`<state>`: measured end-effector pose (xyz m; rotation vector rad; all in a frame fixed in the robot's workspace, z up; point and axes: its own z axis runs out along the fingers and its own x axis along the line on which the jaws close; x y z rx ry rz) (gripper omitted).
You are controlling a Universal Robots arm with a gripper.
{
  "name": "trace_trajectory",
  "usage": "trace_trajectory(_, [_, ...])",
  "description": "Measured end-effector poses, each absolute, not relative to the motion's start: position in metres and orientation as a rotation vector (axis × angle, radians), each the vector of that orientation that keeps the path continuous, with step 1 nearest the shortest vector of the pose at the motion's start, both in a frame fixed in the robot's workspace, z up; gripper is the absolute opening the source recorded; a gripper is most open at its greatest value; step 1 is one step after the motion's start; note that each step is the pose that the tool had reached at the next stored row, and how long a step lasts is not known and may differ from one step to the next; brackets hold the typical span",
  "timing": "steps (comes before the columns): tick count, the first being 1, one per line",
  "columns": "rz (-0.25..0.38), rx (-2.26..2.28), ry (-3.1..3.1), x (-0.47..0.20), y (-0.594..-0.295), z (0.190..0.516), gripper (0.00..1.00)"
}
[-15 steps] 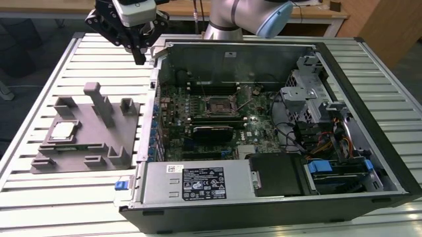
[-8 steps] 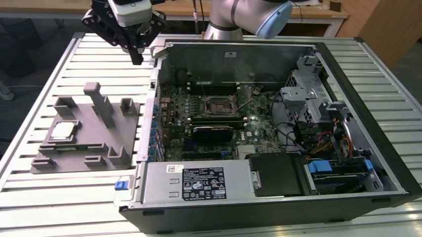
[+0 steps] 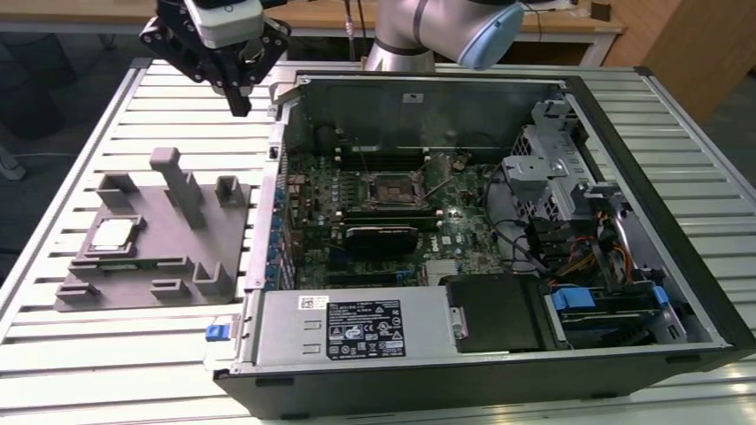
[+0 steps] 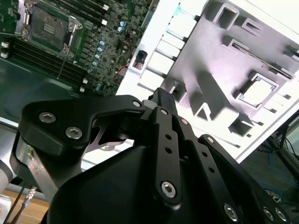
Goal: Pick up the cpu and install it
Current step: 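Reach for the cpu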
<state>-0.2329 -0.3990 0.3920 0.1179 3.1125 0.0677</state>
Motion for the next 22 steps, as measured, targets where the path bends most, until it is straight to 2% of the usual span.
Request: trace_trajectory(22, [0.068, 0.118, 3.113, -0.255, -0.399, 0.391, 0.11])
